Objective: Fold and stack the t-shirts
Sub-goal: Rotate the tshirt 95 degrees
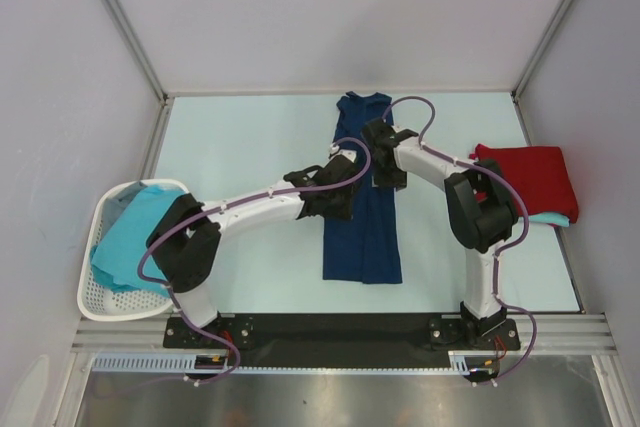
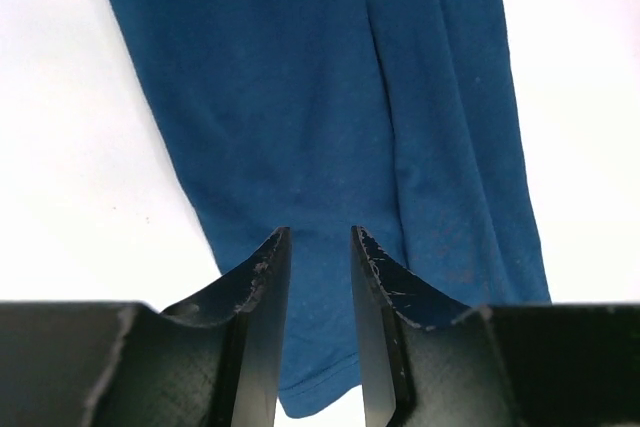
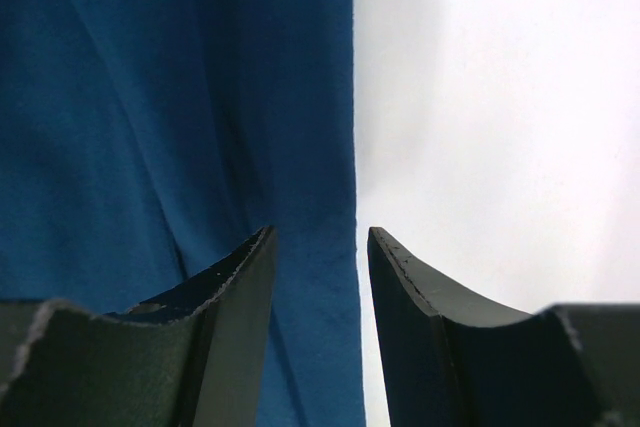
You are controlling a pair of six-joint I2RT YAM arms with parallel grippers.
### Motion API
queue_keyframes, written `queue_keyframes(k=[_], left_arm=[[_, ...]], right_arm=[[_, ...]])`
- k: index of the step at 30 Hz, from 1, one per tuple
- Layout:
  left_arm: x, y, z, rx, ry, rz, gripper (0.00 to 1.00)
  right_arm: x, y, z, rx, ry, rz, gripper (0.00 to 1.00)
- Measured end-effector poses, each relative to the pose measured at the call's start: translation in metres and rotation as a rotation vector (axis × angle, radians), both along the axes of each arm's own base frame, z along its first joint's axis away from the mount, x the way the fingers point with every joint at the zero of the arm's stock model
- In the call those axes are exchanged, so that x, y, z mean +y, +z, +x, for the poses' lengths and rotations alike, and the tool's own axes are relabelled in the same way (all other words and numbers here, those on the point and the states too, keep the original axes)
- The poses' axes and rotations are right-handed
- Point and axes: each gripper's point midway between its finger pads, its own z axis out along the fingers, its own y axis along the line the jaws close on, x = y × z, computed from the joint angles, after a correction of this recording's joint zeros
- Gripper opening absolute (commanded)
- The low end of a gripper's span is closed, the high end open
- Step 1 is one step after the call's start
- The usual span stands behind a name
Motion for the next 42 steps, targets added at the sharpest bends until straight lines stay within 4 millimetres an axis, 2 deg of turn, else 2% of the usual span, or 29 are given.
queue_keyframes(k=[6, 11, 25, 29, 32, 33, 35, 42], left_arm=[[-0.001, -0.005, -0.001, 0.013, -0.009, 0.006, 0.35], [-0.003, -0.011, -0.003, 0.031, -0.018, 0.008, 0.34], [-0.003, -0.015, -0.004, 0.041, -0.030, 0.015, 0.34], [-0.003, -0.015, -0.005, 0.041, -0.032, 0.015, 0.34], [-0.004, -0.015, -0.005, 0.043, -0.034, 0.013, 0.34], [-0.004, -0.015, -0.006, 0.045, -0.036, 0.011, 0.34], [-0.004, -0.015, -0.006, 0.047, -0.037, 0.010, 0.34], [-0.005, -0.016, -0.007, 0.049, -0.046, 0.010, 0.34]], right_arm=[[-0.007, -0.003, 0.002, 0.003, -0.017, -0.001, 0.47], [-0.010, -0.004, 0.002, 0.006, -0.024, 0.003, 0.42], [-0.005, -0.019, 0.002, 0.035, -0.023, 0.022, 0.36], [-0.003, -0.019, 0.001, 0.038, -0.023, 0.035, 0.26], [-0.001, -0.020, 0.002, 0.035, -0.027, 0.046, 0.14], [-0.001, -0.020, 0.003, 0.034, -0.028, 0.047, 0.07], [0.001, -0.020, 0.003, 0.032, -0.031, 0.056, 0.01], [0.001, -0.021, 0.002, 0.025, -0.043, 0.063, 0.00]])
